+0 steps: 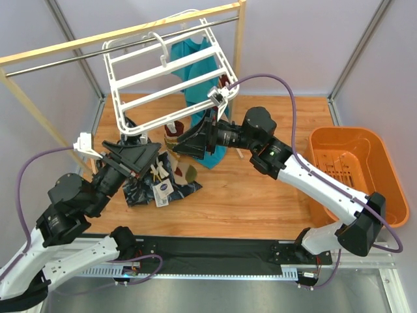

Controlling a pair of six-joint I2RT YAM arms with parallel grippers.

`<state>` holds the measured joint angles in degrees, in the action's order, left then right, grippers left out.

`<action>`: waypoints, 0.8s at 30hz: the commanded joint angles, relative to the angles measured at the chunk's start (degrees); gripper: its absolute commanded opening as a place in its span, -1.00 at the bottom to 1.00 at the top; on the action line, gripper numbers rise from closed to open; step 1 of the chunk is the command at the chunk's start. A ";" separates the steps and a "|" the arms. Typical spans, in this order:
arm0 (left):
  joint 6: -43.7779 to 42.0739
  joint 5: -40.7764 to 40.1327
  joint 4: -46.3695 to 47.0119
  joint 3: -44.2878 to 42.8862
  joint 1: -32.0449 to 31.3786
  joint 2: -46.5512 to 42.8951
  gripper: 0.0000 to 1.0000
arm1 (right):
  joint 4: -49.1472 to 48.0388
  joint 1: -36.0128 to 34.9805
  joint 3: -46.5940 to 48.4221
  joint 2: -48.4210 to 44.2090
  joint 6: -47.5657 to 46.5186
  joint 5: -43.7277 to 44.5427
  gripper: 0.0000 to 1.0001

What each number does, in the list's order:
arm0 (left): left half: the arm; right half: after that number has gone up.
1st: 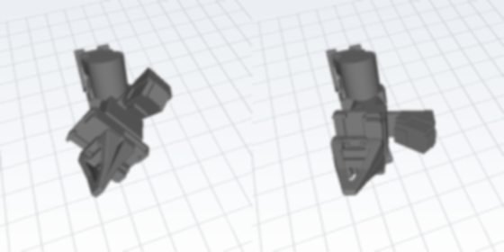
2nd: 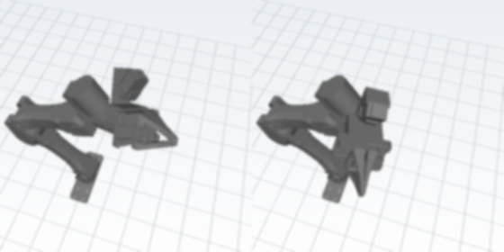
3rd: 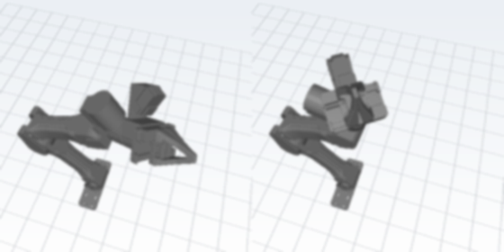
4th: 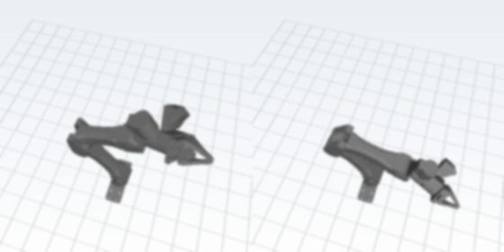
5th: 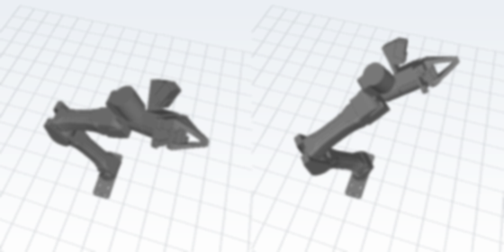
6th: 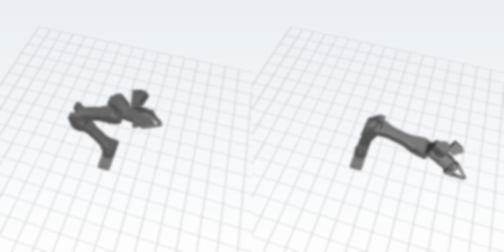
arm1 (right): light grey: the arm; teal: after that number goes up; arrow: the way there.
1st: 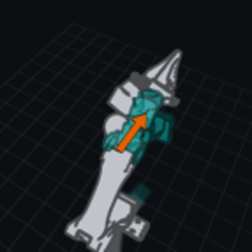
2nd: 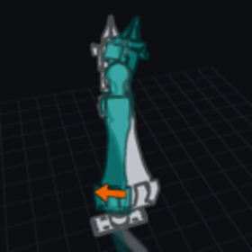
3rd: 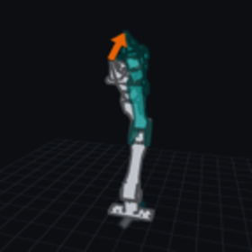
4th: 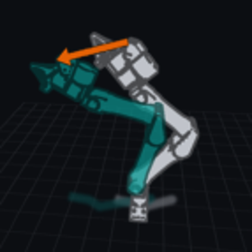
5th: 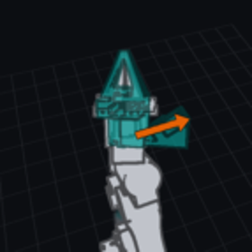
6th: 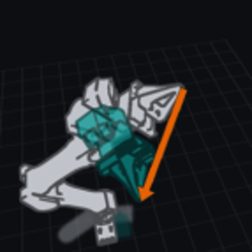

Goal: Clip the socks to the hanger
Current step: Clamp the sock onto the hanger, then reset both arms

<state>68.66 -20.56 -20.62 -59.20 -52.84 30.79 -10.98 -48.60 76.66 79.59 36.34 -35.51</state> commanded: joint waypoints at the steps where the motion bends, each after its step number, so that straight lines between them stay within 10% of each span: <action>1: -4.75 0.16 -4.94 -1.44 -0.25 -2.21 0.85 | 7.09 0.17 2.88 0.21 -2.58 4.03 0.26; 15: -25.57 6.92 -27.70 -14.62 -0.25 2.41 0.79 | 38.56 0.17 -2.74 -12.26 -13.48 29.78 0.50; 24: -28.05 16.89 -13.68 -8.75 -2.52 14.48 0.84 | 48.24 0.17 -20.39 -25.35 -8.05 46.21 0.88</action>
<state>43.92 -5.74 -39.24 -70.54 -53.89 44.91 31.46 -48.58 60.18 58.04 25.76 1.61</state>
